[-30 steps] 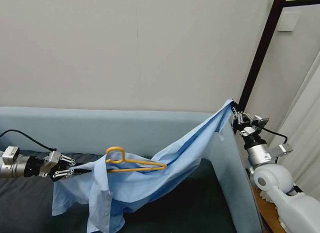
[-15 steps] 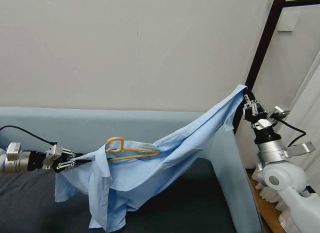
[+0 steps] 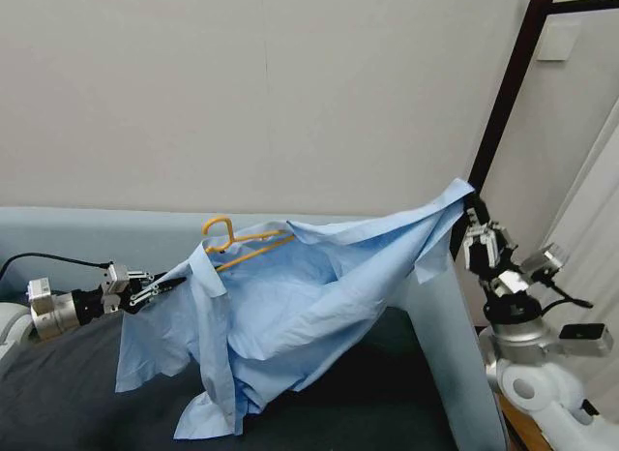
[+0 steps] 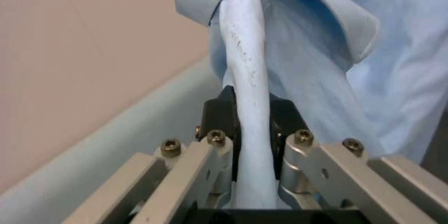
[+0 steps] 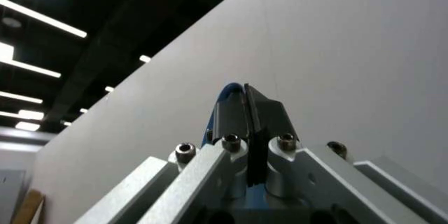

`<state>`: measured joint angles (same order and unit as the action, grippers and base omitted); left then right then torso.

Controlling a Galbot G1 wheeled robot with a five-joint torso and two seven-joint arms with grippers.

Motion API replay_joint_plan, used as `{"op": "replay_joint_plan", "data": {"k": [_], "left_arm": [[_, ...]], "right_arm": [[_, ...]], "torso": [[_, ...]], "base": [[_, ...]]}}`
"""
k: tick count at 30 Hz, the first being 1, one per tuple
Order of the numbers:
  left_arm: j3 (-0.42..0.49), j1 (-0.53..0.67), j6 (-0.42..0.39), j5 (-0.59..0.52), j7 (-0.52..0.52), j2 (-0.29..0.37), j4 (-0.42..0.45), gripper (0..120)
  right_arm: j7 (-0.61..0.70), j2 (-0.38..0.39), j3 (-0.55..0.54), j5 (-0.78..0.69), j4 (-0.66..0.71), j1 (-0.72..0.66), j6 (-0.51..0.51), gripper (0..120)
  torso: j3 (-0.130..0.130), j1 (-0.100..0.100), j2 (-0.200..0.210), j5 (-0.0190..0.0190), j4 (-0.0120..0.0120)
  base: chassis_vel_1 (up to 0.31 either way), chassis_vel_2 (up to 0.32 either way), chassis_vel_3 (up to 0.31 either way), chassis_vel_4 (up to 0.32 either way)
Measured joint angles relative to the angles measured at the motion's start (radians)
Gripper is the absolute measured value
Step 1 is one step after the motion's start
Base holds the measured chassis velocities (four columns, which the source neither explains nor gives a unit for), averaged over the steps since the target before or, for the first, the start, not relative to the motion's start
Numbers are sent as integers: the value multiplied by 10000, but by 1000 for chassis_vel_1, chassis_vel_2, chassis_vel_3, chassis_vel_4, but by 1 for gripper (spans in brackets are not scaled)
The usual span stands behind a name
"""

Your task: Pick up the clothes from the sofa and hang them on the clothes hanger.

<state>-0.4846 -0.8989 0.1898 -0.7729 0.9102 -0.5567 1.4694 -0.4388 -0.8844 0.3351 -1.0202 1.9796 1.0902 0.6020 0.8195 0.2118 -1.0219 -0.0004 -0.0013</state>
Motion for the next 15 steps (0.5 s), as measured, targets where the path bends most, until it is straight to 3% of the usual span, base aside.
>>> {"op": "replay_joint_plan", "data": {"k": [7, 13, 15], "left_arm": [[-64, -216, 403, -818, -924, 84, 780, 7], [-171, -465, 642, -1231, -1295, 83, 1589, 7], [-198, -509, 642, -1233, -1289, 93, 1690, 7]], "right_arm": [[-894, -320, -489, 1466, -952, 472, 421, 0], [-1096, -789, -972, 4154, -2843, 490, 626, 0], [-1075, -850, -1028, 4659, -3147, 482, 623, 5]], "torso": [[0, 0, 0, -1, 0], [1, 0, 0, -2, 1], [1, 0, 1, -1, 1]], "base": [[0, 0, 0, 0], [0, 0, 0, 0], [0, 0, 0, 0]]}}
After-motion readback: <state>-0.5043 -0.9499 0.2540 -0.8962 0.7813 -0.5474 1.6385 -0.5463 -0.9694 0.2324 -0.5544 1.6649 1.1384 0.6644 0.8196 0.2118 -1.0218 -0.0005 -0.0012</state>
